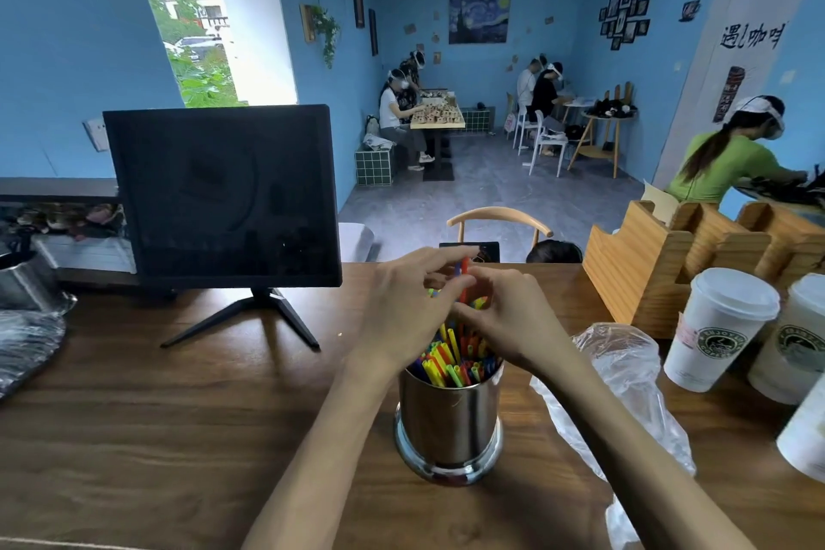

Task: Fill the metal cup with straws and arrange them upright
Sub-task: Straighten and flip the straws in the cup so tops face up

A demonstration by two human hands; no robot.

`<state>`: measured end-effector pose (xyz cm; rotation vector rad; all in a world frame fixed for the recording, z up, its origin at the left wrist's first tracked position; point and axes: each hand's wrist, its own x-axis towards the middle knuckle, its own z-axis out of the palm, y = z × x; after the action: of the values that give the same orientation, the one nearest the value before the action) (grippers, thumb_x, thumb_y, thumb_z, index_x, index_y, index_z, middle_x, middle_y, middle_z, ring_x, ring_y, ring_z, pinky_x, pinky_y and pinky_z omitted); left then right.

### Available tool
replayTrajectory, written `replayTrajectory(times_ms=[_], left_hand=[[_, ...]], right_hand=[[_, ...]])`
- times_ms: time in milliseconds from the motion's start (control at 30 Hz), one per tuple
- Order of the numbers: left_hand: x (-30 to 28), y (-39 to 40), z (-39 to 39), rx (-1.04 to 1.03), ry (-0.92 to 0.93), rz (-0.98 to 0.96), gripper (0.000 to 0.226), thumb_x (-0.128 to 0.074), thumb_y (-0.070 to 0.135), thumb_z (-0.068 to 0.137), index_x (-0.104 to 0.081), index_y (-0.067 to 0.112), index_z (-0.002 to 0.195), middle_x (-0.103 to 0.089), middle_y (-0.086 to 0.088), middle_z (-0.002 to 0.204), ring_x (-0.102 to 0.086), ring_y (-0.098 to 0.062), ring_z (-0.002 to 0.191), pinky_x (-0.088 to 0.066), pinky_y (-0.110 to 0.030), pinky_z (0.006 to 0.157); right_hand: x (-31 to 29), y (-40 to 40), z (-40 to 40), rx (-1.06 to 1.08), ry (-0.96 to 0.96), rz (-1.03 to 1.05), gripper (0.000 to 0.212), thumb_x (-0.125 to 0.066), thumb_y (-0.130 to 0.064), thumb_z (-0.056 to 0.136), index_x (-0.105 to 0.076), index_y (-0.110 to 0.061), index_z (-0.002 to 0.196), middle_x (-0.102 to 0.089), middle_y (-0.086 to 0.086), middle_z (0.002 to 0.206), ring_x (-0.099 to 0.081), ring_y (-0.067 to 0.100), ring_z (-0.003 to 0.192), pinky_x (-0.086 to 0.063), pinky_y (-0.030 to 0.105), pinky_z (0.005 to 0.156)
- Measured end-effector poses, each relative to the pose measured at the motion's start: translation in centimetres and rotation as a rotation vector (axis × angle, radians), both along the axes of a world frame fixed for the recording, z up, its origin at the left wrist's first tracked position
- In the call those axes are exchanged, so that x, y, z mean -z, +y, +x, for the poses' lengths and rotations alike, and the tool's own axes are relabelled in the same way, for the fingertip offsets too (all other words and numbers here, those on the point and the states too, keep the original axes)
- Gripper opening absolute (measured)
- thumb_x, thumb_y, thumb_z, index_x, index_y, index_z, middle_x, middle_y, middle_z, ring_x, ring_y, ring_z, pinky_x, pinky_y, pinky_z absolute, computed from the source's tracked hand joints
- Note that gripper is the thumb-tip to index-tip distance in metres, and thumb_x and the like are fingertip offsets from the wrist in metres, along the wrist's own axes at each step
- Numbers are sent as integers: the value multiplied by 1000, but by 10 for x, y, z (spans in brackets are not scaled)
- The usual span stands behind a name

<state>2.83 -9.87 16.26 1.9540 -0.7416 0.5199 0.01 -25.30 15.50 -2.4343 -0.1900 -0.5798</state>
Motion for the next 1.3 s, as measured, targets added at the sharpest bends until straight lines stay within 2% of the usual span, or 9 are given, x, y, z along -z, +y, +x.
replayTrajectory(times_ms=[67, 200, 333, 433, 533, 700, 1000, 1167, 1300], left_hand=[[10, 1, 6, -19, 0, 75, 31, -73, 32, 92, -72, 36, 123, -70, 17, 124, -62, 0, 115, -52, -33, 102], [26, 6, 9, -3, 96, 326, 35, -54, 52, 99, -67, 40, 129, -41, 20, 156, -25, -1, 145, -23, -29, 119], [27, 13, 15, 101, 248, 398, 41, -41, 58, 101, -63, 44, 133, -33, 17, 161, -14, -3, 151, -14, -38, 124], [15, 12, 16, 40, 251, 193, 35, -47, 46, 104, -68, 33, 128, -54, 12, 146, -41, -6, 137, -33, -26, 111], [10, 9, 27, -110, 372, 2, 31, -47, 39, 106, -73, 26, 117, -65, 13, 112, -58, -5, 106, -43, -15, 84], [16, 6, 48, -85, 634, 223, 35, -50, 53, 101, -67, 23, 94, -61, 0, 92, -60, -14, 85, -46, -30, 75], [5, 5, 40, -191, 489, 119, 23, -67, 36, 96, -79, 20, 108, -74, 7, 99, -63, -2, 83, -54, -26, 80], [-20, 11, 32, -177, 291, 37, 17, -70, 36, 94, -80, 25, 101, -74, 12, 96, -64, 0, 89, -55, -31, 88], [-53, 16, -4, -61, -67, -117, 8, -72, 35, 90, -77, 37, 96, -69, 9, 87, -58, -8, 75, -46, -21, 63]], right_hand=[[4, -3, 0, -2, 13, 68, 42, -76, -33, 85, -68, -26, 126, -75, -3, 114, -68, 13, 106, -54, 40, 92], [13, -12, 1, -33, 121, 210, 67, -72, -42, 85, -43, -42, 146, -61, -18, 133, -54, 4, 127, -39, 47, 112], [16, -16, 2, -153, 160, 395, 63, -71, -26, 92, -42, -45, 145, -57, -20, 137, -51, -5, 125, -43, 27, 104], [15, -14, 5, -155, 146, 492, 56, -66, -20, 95, -46, -42, 143, -58, -19, 134, -52, -6, 122, -41, 18, 95], [19, -12, 12, -29, 131, 548, 39, -59, -30, 100, -52, -39, 137, -60, -18, 129, -56, 3, 120, -46, 33, 101], [26, -9, 17, -23, 252, 493, 31, -48, -37, 105, -56, -29, 135, -60, -10, 122, -58, 8, 111, -46, 21, 79], [27, -7, 11, -19, 283, 498, 37, -46, -49, 103, -57, -29, 132, -62, -7, 121, -59, 10, 112, -46, 19, 78], [27, -5, 11, 67, 170, 371, 22, -46, -55, 101, -57, -42, 116, -61, -13, 121, -59, 9, 115, -44, 49, 105], [8, 7, -7, 42, -99, 520, 18, -56, -37, 101, -70, -32, 91, -69, -15, 86, -63, -1, 78, -48, 24, 77]])
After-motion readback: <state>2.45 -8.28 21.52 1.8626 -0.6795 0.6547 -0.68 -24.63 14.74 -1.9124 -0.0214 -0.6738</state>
